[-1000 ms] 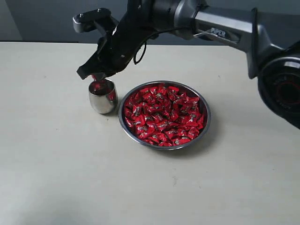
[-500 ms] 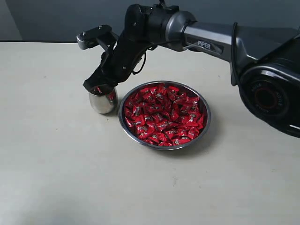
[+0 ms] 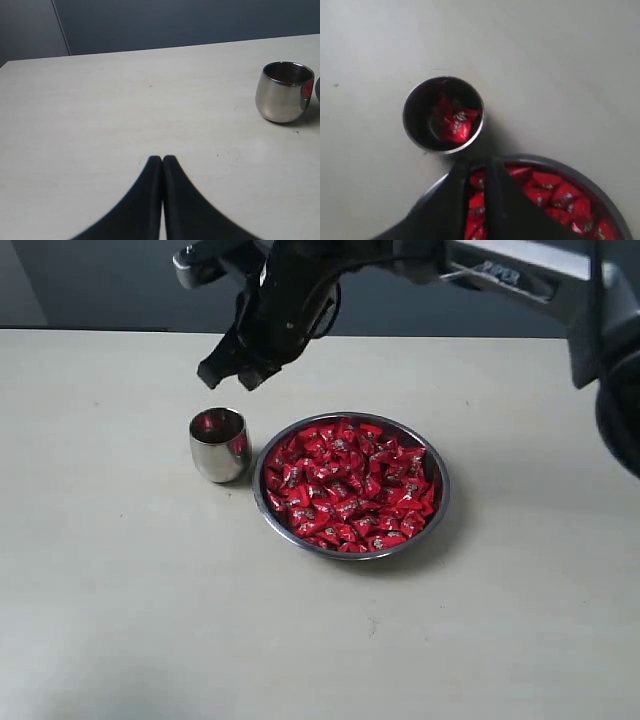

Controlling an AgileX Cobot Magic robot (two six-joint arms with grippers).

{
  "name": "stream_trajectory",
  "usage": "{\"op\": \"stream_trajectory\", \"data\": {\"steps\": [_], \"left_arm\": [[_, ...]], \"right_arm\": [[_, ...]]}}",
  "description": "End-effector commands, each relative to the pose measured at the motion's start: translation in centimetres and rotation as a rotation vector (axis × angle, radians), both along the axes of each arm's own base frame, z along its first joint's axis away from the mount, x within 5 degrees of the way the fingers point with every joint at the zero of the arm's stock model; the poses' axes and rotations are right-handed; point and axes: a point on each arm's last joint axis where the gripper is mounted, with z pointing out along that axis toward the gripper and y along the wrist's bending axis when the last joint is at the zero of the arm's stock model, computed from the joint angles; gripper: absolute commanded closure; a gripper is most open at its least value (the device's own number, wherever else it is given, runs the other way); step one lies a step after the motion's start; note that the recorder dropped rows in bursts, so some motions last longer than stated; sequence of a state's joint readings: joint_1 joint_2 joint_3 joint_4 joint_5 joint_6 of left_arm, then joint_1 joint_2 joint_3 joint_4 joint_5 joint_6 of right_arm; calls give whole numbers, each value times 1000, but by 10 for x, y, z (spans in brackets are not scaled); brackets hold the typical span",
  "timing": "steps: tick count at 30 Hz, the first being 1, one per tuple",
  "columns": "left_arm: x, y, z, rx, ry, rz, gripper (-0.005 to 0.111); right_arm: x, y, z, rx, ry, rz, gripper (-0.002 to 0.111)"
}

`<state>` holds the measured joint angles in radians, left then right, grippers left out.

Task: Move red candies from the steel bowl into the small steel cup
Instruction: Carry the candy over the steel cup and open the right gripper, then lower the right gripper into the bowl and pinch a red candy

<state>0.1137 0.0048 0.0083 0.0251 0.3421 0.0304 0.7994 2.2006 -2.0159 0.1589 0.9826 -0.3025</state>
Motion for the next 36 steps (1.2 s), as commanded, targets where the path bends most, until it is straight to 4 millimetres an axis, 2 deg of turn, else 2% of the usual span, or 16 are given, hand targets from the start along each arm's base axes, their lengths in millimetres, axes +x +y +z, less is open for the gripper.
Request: {"op": "stream_trajectory", "data": {"steps": [1,4,8,17,19,21,23,25,31,36], "left_arm": [[0,0,4,3,-19,-5,106],[0,0,4,3,-19,-5,106],[0,0,4,3,-19,-5,106],[0,0,4,3,-19,-5,106],[0,0,4,3,-19,-5,106],[0,0,4,3,-19,-5,106],[0,0,4,3,-19,-5,106],[0,0,4,3,-19,-5,106],[0,0,4,3,-19,-5,106],[0,0,3,3,-18,-5,106]], "right_arm": [[-2,-25,28,-67,3,-39,97],[-4,-40,30,-101,32,-65,97],[-9,-55,21,-139,40,-95,97],[-25,-90,-32,-202,104,-136,97],[-27,-94,-40,-233,111,-130,92],[-28,-97,-45,-259,100,-123,83],[-27,-99,-47,-280,81,-120,71],[-24,-102,-48,-281,77,-136,67],[-7,-116,-61,-251,119,-239,69],[-2,-117,-79,-253,176,-267,69]]}}
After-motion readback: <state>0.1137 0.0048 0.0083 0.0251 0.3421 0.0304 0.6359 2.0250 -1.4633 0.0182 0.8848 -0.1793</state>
